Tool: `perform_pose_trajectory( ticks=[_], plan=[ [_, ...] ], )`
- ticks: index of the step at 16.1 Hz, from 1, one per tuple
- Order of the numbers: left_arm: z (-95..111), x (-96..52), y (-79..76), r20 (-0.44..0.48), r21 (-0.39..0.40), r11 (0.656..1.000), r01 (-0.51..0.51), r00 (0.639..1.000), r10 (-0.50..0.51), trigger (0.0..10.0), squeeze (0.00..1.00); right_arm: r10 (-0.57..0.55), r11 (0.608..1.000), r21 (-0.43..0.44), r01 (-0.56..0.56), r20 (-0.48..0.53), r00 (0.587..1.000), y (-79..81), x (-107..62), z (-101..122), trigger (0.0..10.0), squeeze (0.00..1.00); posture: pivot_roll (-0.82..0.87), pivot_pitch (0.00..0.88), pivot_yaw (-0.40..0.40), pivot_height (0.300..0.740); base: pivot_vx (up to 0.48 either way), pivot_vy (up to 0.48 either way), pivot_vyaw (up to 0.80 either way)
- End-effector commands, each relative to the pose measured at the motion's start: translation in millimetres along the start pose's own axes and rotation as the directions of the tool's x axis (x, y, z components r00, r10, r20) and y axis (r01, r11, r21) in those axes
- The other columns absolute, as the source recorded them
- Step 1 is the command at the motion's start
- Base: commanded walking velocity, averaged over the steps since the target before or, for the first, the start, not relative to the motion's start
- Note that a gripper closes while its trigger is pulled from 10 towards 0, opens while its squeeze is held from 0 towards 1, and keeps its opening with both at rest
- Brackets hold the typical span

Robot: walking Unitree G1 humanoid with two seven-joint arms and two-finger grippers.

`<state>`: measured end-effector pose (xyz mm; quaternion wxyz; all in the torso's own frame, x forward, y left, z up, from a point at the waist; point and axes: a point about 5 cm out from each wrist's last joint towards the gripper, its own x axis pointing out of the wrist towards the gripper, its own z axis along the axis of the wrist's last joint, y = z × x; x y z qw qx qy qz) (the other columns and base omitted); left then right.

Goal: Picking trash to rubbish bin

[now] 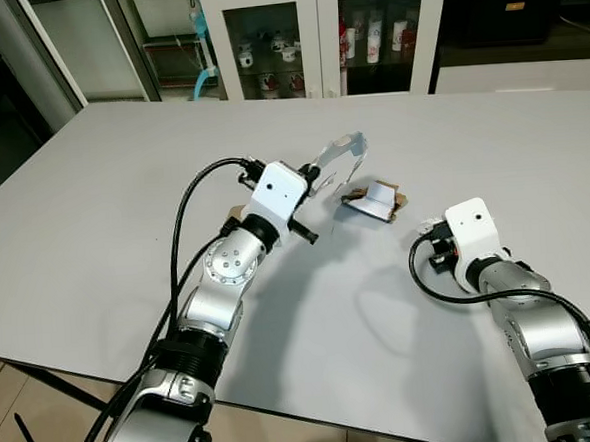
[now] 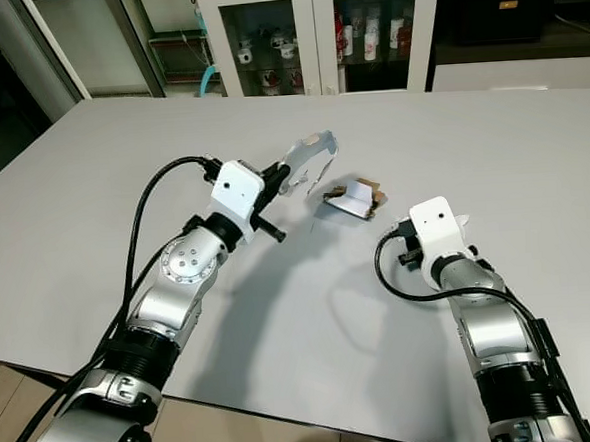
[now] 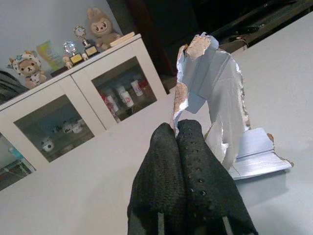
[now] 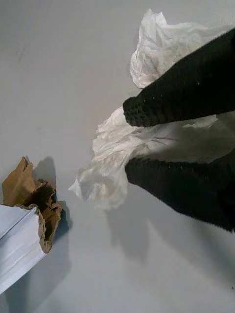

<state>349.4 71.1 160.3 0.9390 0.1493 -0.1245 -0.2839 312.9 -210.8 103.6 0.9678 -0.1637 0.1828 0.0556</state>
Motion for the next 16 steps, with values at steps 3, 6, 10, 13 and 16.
perform_pose_trajectory(
  ticks=[3, 6, 10, 13, 16],
  plan=[
    [-0.5, -1.6, 0.2, -0.004, 0.01, 1.0, 0.009, 1.0, -0.009, 10.0, 0.0, -0.011, 1.0, 0.008, 0.01, 0.036, 0.999, -0.1, 1.7, 8.7, 0.0, 0.0, -0.01, 0.013, 0.125, 0.74, 0.0, 0.0, 0.0],
    [-0.9, -1.8, -1.2, -0.005, 0.011, 1.0, 0.017, 1.0, -0.017, 10.0, 0.0, -0.01, 1.0, 0.011, 0.009, 0.041, 0.999, 0.7, 1.5, 8.3, 0.0, 0.0, -0.01, 0.004, 0.128, 0.74, 0.0, 0.0, 0.0],
    [-1.0, -1.5, -3.0, -0.004, 0.012, 1.0, 0.026, 1.0, -0.026, 10.0, 0.0, -0.009, 1.0, 0.013, 0.009, 0.047, 0.999, 1.9, 0.9, 7.5, 0.0, 0.0, -0.02, 0.0, 0.132, 0.74, 0.0, 0.0, 0.0],
    [-1.1, -1.5, -3.9, -0.003, 0.013, 0.999, 0.033, 0.999, -0.033, 10.0, 0.0, -0.013, 1.0, 0.01, 0.013, 0.047, 0.999, 2.2, 0.5, 7.2, 0.0, 0.0, -0.02, 0.0, 0.135, 0.74, 0.0, 0.0, 0.0],
    [-2.3, -1.7, -5.5, -0.007, 0.009, 0.999, 0.035, 0.999, -0.035, 10.0, 0.0, -0.097, 0.995, 0.031, 0.095, 0.071, 0.993, -4.9, 2.3, 11.3, 4.3, 0.0, -0.03, 0.0, 0.137, 0.74, 0.0, 0.0, 0.0]
  ],
)
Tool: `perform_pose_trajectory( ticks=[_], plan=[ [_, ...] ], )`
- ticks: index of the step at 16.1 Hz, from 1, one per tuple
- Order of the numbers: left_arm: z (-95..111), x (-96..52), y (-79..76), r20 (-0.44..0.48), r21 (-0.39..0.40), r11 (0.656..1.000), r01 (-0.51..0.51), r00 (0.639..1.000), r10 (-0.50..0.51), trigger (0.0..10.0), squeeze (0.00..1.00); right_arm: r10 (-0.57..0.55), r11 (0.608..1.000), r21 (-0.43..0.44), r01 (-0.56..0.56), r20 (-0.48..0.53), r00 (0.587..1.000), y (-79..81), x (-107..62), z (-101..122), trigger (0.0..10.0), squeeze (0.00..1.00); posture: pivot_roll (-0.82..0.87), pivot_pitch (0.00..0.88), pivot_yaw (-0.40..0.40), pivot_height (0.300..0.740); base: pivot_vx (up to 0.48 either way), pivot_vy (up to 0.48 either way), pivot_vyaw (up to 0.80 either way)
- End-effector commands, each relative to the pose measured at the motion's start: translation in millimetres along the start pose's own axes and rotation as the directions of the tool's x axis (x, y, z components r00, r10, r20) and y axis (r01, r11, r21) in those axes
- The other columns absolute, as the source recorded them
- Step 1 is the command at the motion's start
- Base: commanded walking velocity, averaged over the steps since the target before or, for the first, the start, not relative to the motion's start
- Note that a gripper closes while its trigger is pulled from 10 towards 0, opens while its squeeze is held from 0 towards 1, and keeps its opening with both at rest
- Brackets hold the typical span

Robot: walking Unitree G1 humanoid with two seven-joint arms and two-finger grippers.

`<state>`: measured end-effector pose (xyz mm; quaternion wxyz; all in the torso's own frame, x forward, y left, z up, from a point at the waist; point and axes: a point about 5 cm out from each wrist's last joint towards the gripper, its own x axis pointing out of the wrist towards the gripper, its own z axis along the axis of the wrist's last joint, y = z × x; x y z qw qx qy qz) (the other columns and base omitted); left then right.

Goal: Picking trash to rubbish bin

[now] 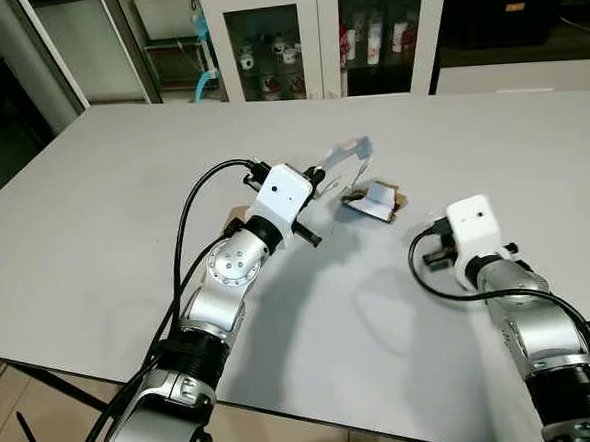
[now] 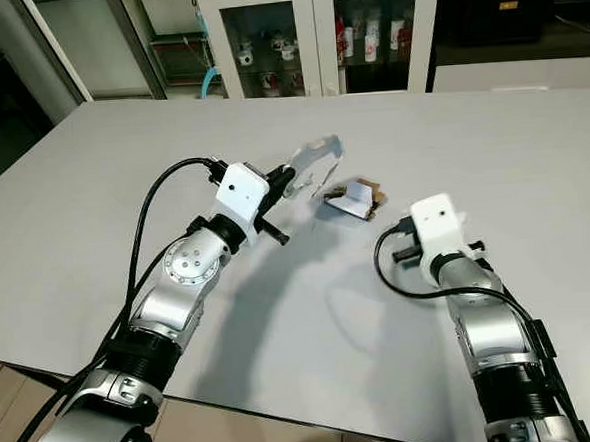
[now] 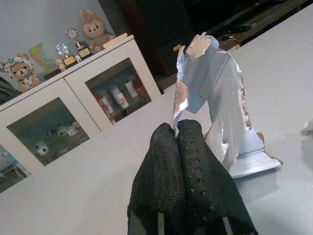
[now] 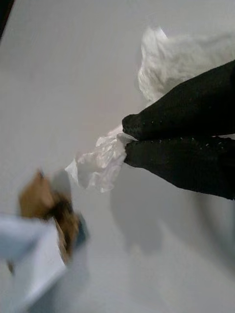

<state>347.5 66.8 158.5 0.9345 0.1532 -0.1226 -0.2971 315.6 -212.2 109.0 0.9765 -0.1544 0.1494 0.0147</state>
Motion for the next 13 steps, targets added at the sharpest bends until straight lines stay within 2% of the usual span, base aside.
perform_pose_trajectory(
  ticks=[1, 2, 3, 5, 6, 7, 8, 10, 13],
  plan=[
    [-2, -2.4, -1.1, -0.003, 0.0, 1.0, -0.001, 1.0, 0.001, 10.0, 0.0, -0.075, 0.997, 0.025, 0.073, 0.087, 0.993, -8.1, 3.0, 17, 10.0, 0.0, -0.03, 0.0, 0.138, 0.74, 0.0, 0.0, 0.0],
    [-2, -2.1, -0.6, -0.001, -0.01, 1.0, -0.02, 1.0, 0.02, 10.0, 0.0, -0.172, 0.983, 0.096, 0.153, 0.231, 0.958, -19.4, -0.1, 41, 10.0, 0.0, -0.03, 0.0, 0.137, 0.74, 0.0, 0.0, 0.0],
    [-2, -1.9, 1.4, 0.0, -0.016, 0.999, -0.044, 0.999, 0.044, 10.0, 0.0, -0.223, 0.971, 0.158, 0.178, 0.341, 0.913, -24.8, -5.5, 60, 10.0, 0.0, -0.04, 0.0, 0.138, 0.74, 0.0, 0.0, 0.0],
    [-2, -2.0, 6.3, 0.001, -0.013, 0.996, -0.088, 0.996, 0.088, 10.0, 0.0, -0.249, 0.964, 0.188, 0.185, 0.416, 0.875, -24.3, -10.0, 73, 10.0, 0.0, -0.04, 0.0, 0.137, 0.74, 0.0, 0.0, 0.0],
    [-2, -2.3, 9.6, 0.002, -0.013, 0.993, -0.117, 0.993, 0.117, 10.0, 0.0, -0.281, 0.955, 0.216, 0.205, 0.428, 0.859, -24.1, -10.9, 75, 10.0, 0.0, -0.04, 0.0, 0.133, 0.74, 0.0, 0.0, 0.0],
    [-3, -4.2, 17.9, 0.004, -0.032, 0.981, -0.19, 0.982, 0.19, 10.0, 0.0, -0.322, 0.93, 0.31, 0.195, 0.436, 0.841, -20.6, -11.8, 76, 10.0, 0.0, -0.04, 0.0, 0.128, 0.74, 0.0, 0.0, 0.0],
    [-5, -7.1, 25.7, -0.001, -0.053, 0.965, -0.258, 0.966, 0.259, 10.0, 0.0, -0.333, 0.918, 0.355, 0.175, 0.453, 0.827, -14.0, -12.5, 79, 10.0, 0.0, -0.03, 0.0, 0.122, 0.74, 0.0, 0.0, 0.0],
    [-9, -11.3, 32.4, -0.017, -0.085, 0.941, -0.327, 0.945, 0.326, 10.0, 0.0, -0.331, 0.909, 0.394, 0.138, 0.477, 0.814, -6.0, -13.3, 81, 10.0, 0.0, -0.03, 0.0, 0.11, 0.74, 0.0, 0.0, 0.0],
    [-17, -20.7, 39.0, -0.044, -0.094, 0.906, -0.412, 0.911, 0.41, 10.0, 0.0, -0.318, 0.915, 0.383, 0.128, 0.487, 0.813, -1.2, -12.8, 76, 10.0, 0.0, -0.03, 0.003, 0.09, 0.74, 0.0, 0.0, 0.0]
  ],
)
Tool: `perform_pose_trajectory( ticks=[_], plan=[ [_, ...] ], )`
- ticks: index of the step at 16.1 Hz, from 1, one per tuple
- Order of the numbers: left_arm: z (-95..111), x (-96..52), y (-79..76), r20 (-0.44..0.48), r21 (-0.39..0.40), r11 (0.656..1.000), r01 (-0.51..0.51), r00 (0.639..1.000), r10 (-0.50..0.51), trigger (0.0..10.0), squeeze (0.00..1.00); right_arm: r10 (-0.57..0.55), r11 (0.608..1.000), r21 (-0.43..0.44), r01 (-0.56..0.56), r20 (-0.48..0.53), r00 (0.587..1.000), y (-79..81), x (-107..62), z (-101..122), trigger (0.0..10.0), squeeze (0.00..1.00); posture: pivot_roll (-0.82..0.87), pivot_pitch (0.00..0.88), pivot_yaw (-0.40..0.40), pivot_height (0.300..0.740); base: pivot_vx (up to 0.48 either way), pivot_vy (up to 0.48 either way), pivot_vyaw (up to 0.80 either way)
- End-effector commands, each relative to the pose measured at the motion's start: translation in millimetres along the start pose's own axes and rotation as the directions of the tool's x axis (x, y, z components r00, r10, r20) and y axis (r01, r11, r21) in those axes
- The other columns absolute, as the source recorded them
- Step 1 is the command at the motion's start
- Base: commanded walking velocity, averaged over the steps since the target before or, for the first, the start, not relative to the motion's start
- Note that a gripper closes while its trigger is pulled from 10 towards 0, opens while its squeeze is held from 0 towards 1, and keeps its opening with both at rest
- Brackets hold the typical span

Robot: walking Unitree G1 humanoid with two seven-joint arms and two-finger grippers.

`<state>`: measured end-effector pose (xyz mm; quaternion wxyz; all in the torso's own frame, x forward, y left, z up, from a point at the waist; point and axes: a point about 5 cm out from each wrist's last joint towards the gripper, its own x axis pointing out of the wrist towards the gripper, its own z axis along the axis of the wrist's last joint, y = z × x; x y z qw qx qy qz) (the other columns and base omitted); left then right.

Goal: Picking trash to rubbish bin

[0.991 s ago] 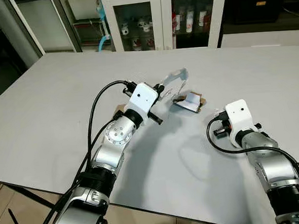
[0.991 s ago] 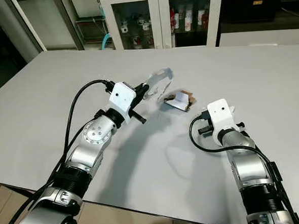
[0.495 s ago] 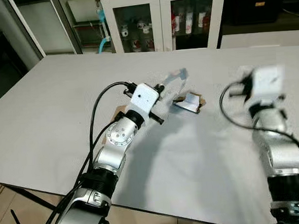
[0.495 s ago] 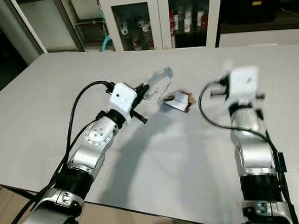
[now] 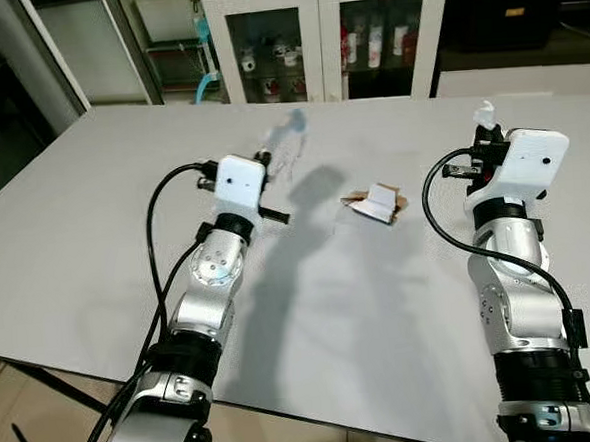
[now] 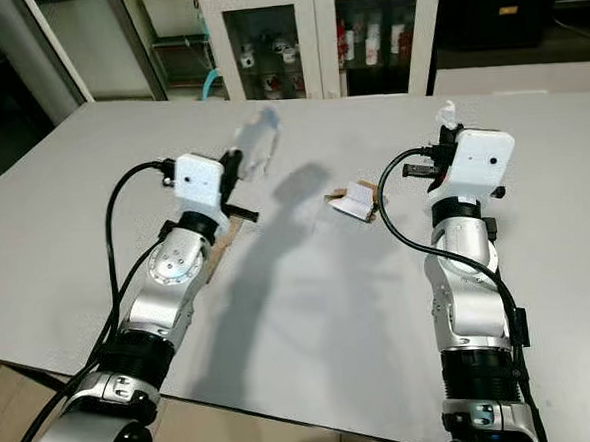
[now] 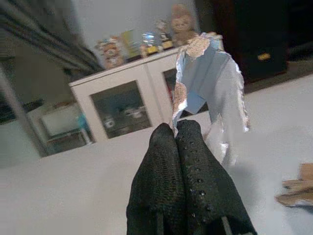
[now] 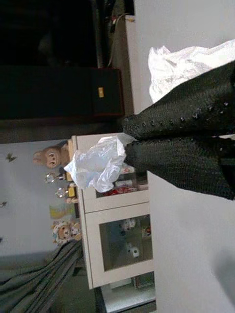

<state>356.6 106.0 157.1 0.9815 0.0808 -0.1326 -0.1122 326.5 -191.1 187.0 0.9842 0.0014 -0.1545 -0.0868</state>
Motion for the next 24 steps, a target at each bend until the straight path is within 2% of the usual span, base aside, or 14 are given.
perform_pose_trajectory(
  ticks=[1, 3, 5, 7, 11, 19, 24],
  plan=[
    [-5, -4.9, 12.1, -0.005, -0.003, 0.997, -0.071, 0.997, 0.071, 10.0, 0.0, 0.009, 1.0, 0.012, -0.009, -0.011, 1.0, 1.0, -4.6, -6, 10.0, 0.0, -0.02, 0.006, 0.095, 0.74, 0.0, 0.0, 0.0],
    [-4, -6.3, 21.1, 0.009, -0.007, 0.992, -0.126, 0.992, 0.126, 10.0, 0.0, -0.004, 1.0, 0.03, 0.004, -0.008, 1.0, -0.2, -6.3, -11, 10.0, 0.0, -0.01, 0.006, 0.111, 0.74, 0.0, 0.0, 0.0],
    [-1, -6.3, 33.1, 0.034, -0.009, 0.982, -0.187, 0.982, 0.188, 10.0, 0.0, 0.032, 0.999, 0.036, -0.032, 0.0, 0.999, 6.8, -3.4, -10, 10.0, 0.0, -0.02, 0.003, 0.114, 0.74, 0.0, 0.0, 0.0],
    [-2, -5.8, 36.5, 0.033, -0.033, 0.973, -0.229, 0.973, 0.23, 10.0, 0.0, 0.068, 0.997, 0.021, -0.068, 0.004, 0.998, 12.8, -1.9, -10, 10.0, 0.0, -0.03, 0.0, 0.106, 0.74, 0.0, 0.0, 0.0],
    [-1, -3.9, 17.1, 0.047, -0.043, 0.977, -0.209, 0.976, 0.211, 10.0, 0.0, 0.099, 0.995, 0.011, -0.099, -0.015, 0.995, 15.2, -3.7, -21, 10.0, 0.0, -0.01, 0.0, 0.067, 0.74, 0.0, 0.0, 0.0],
    [-5, -4.2, 19.9, 0.039, -0.033, 0.975, -0.221, 0.974, 0.222, 10.0, 0.0, 0.088, 0.996, -0.001, -0.088, -0.009, 0.996, 2.3, 0.2, -25, 10.0, 0.0, -0.01, 0.0, 0.062, 0.74, 0.0, 0.0, 0.0],
    [-14, -10.6, 15.1, 0.001, -0.02, 0.981, -0.194, 0.981, 0.194, 10.0, 0.0, 0.085, 0.996, 0.012, -0.084, -0.012, 0.996, 5.3, -3.6, -27, 10.0, 0.0, -0.01, 0.0, 0.09, 0.74, 0.0, 0.0, 0.0]
  ],
)
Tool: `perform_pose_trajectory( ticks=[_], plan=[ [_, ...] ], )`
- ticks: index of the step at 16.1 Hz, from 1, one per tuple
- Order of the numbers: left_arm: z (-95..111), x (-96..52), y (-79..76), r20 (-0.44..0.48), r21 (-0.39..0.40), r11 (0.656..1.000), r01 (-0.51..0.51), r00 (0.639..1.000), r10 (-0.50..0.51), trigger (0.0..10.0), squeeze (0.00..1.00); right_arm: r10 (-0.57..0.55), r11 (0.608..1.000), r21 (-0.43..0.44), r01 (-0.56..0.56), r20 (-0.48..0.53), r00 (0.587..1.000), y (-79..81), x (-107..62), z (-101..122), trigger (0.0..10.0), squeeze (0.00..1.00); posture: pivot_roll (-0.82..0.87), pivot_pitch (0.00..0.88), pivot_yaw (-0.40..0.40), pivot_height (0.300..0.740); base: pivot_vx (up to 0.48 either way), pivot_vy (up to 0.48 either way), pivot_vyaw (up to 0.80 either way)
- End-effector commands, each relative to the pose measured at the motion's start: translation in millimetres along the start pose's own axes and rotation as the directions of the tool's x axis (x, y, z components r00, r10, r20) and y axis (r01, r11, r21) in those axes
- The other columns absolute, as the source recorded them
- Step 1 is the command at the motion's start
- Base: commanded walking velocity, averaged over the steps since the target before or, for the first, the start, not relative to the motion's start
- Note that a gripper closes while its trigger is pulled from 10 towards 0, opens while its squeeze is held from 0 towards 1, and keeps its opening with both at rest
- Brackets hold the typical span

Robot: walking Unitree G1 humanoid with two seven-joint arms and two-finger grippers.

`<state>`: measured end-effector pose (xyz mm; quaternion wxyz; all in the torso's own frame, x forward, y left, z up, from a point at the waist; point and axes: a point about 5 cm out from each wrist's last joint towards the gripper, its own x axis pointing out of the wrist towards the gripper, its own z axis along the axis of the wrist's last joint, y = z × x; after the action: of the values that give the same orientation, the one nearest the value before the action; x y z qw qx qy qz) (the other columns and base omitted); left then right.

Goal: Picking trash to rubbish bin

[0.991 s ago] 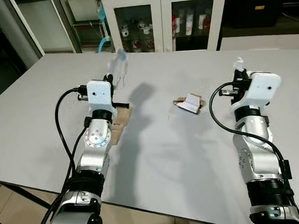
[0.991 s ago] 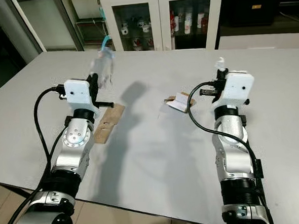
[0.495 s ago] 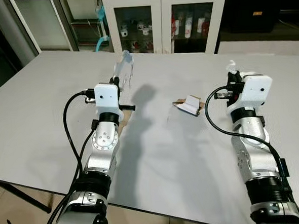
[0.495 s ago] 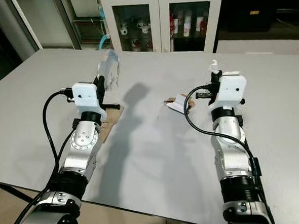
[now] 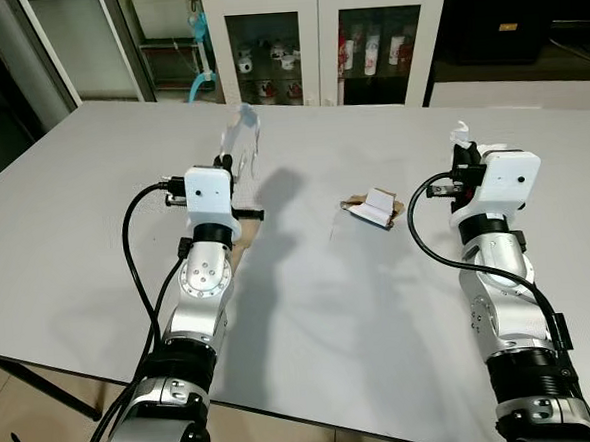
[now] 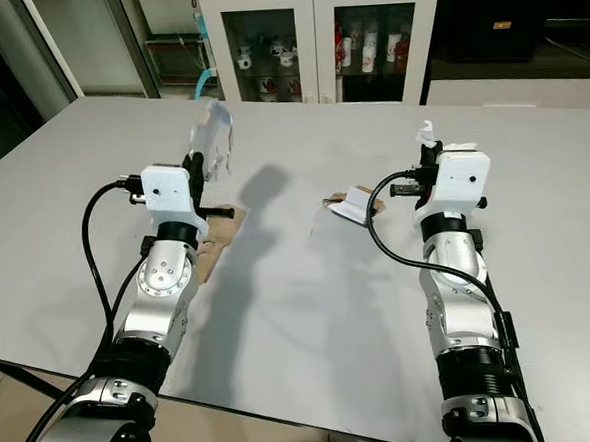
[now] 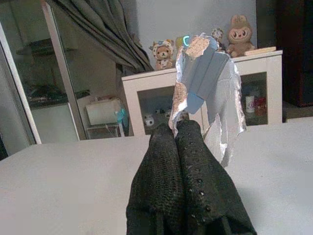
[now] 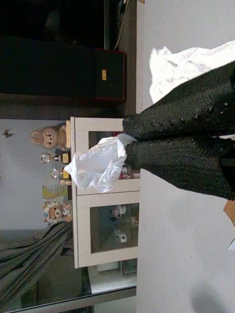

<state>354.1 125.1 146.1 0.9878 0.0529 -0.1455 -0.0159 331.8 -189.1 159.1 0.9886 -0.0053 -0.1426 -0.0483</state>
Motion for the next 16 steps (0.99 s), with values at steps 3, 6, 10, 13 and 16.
perform_pose_trajectory(
  ticks=[3, 6, 10, 13, 16],
  plan=[
    [0, -1.5, -8.8, -0.005, 0.003, 1.0, 0.027, 1.0, -0.027, 10.0, 0.0, 0.005, 1.0, 0.013, -0.005, 0.005, 1.0, 3.9, -1.0, -1, 10.0, 0.0, -0.01, 0.0, 0.097, 0.74, 0.0, 0.0, 0.0],
    [3, -1.2, -13.2, 0.017, -0.008, 0.999, 0.05, 0.999, -0.05, 10.0, 0.0, 0.0, 1.0, 0.009, 0.0, 0.005, 1.0, 3.6, 0.1, -1, 10.0, 0.0, -0.01, 0.0, 0.103, 0.74, 0.0, 0.0, 0.0],
    [4, -1.2, -15.3, 0.021, -0.016, 0.998, 0.059, 0.998, -0.058, 10.0, 0.0, -0.011, 1.0, 0.011, 0.011, 0.007, 1.0, 1.6, 0.5, -1, 10.0, 0.0, -0.01, 0.0, 0.106, 0.74, 0.0, 0.0, 0.0],
    [4, -1.4, -16.9, 0.026, -0.02, 0.997, 0.07, 0.997, -0.069, 10.0, 0.0, -0.003, 1.0, 0.013, 0.003, 0.004, 1.0, 5.2, -0.2, -1, 10.0, 0.0, -0.01, 0.0, 0.108, 0.74, 0.0, 0.0, 0.0],
    [5, -2.2, -17.1, 0.029, -0.022, 0.997, 0.076, 0.997, -0.076, 10.0, 0.0, -0.004, 1.0, 0.014, 0.004, 0.002, 1.0, 5.2, -0.9, -2, 10.0, 0.0, -0.01, 0.0, 0.111, 0.74, 0.0, 0.0, 0.0]
  ],
)
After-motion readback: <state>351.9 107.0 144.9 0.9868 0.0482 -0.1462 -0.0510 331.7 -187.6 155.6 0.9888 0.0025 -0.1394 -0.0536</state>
